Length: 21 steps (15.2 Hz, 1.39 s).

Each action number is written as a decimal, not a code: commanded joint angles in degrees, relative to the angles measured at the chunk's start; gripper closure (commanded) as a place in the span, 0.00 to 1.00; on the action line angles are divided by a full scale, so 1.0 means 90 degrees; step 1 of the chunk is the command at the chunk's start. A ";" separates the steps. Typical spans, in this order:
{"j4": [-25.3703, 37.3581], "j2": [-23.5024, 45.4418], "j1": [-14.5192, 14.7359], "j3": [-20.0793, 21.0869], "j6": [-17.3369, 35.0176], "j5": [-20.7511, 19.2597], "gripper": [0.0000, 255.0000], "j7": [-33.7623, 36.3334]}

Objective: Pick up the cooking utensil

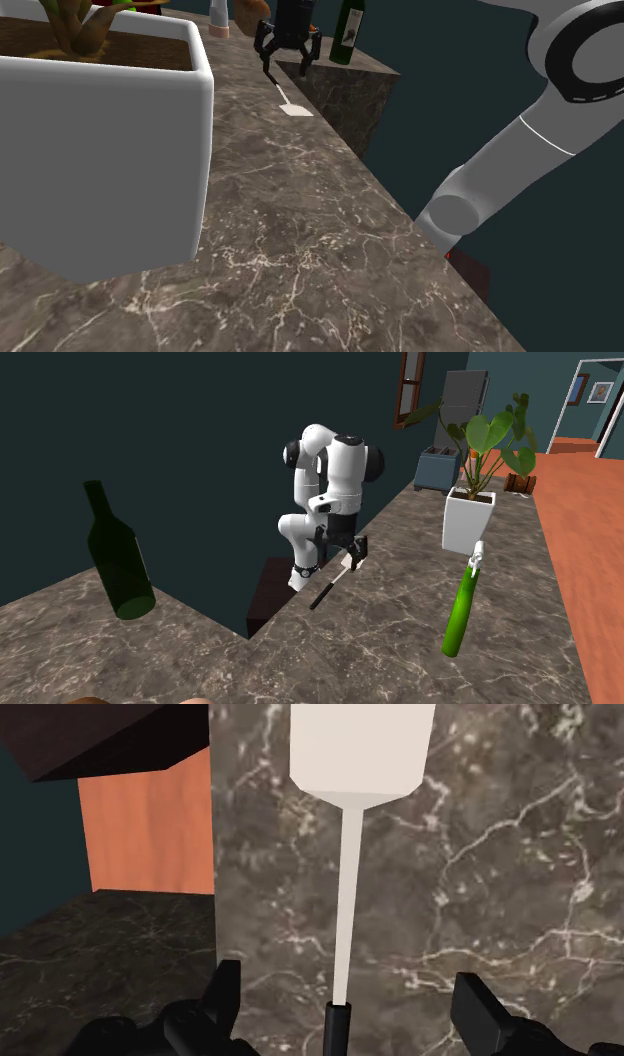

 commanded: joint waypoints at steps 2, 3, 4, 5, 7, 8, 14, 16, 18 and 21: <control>-0.0230 0.0003 0.0000 0.0007 0.0239 0.0004 0.00 0.0037; -0.0327 -0.0007 0.0002 0.0008 0.0326 0.0007 0.00 0.0038; -0.0422 -0.0017 0.0004 0.0009 0.0412 0.0011 0.00 0.0038; -0.0516 -0.0024 0.0006 0.0011 0.0498 0.0013 0.00 0.0039; -0.0569 -0.0029 0.0007 0.0012 0.0547 0.0015 0.00 0.0039; -0.0576 -0.0030 0.0004 0.0008 0.0552 0.0015 1.00 0.0033; -0.0581 -0.0027 0.0005 0.0009 0.0561 0.0014 1.00 0.0035; -0.0581 -0.0026 0.0005 0.0009 0.0561 0.0014 1.00 0.0035; -0.0477 -0.0022 0.0005 0.0010 0.0461 0.0013 1.00 0.0038; -0.0189 0.0008 -0.0001 0.0007 0.0202 0.0002 1.00 0.0037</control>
